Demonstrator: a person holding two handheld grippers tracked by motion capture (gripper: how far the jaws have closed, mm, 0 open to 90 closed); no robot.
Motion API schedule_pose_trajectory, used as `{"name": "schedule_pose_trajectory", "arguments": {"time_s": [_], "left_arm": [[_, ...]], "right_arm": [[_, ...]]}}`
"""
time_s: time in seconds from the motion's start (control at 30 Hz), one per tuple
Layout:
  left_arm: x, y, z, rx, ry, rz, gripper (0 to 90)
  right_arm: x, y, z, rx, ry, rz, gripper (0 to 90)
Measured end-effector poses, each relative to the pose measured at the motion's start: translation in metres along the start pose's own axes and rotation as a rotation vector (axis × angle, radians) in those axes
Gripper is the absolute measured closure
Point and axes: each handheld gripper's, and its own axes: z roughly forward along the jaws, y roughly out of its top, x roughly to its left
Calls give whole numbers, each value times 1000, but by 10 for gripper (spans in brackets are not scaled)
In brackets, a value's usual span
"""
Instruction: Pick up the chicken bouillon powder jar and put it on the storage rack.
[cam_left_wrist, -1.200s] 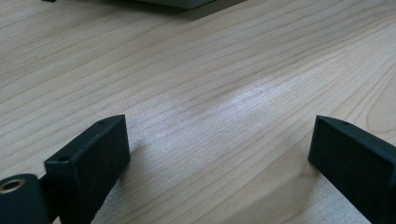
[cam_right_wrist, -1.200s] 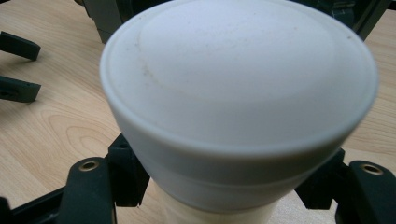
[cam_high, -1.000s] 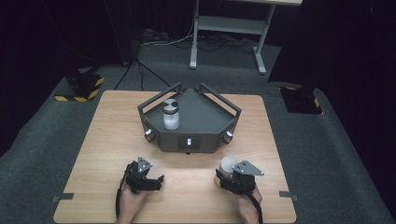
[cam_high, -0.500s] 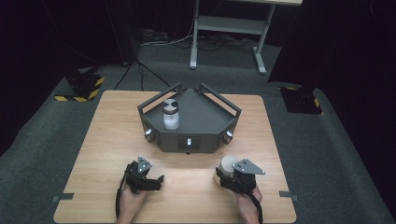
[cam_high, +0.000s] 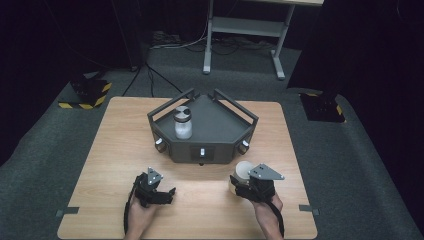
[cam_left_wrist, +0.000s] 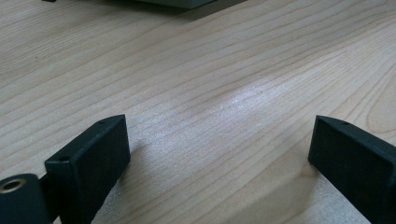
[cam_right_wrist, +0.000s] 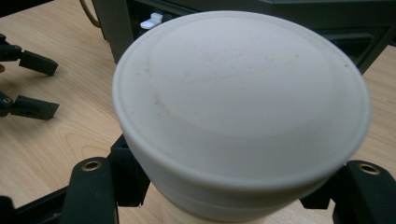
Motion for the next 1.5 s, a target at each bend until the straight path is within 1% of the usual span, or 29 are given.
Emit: {"name": "schedule_pose_trajectory", "arguments": {"time_s": [0.1, 0.17, 0.2, 0.33, 0.47, 0.6, 0.67, 0.9, 1.1, 1.33, 1.5], "left_arm": [[0, 0, 0, 0, 0, 0, 55], [0, 0, 0, 0, 0, 0, 55], [0, 0, 0, 0, 0, 0, 55], [0, 0, 0, 0, 0, 0, 55], [0, 0, 0, 0, 0, 0, 55], [0, 0, 0, 0, 0, 1, 56], [0, 0, 0, 0, 1, 0, 55], [0, 0, 0, 0, 0, 0, 55], [0, 0, 0, 0, 1, 0, 56], [0, 0, 0, 0, 1, 0, 56], [0, 0, 0, 0, 1, 0, 56]], "right_arm": [[-4, 7, -3, 3, 20, -16, 342], [-6, 10, -5, 2, 27, -16, 343], [-8, 14, -8, -1, 33, -21, 343], [-11, 19, -11, -6, 37, -24, 344], [-16, 29, -16, -18, 48, -24, 343], [-18, 35, -19, -21, 53, -28, 342], [-20, 41, -21, -28, 57, -40, 341], [-22, 53, -26, -42, 62, -59, 342], [-27, 66, -27, -45, 80, -67, 342], [-29, 84, -25, -54, 79, -95, 341], [-30, 97, -21, -64, 81, -100, 341]]}}
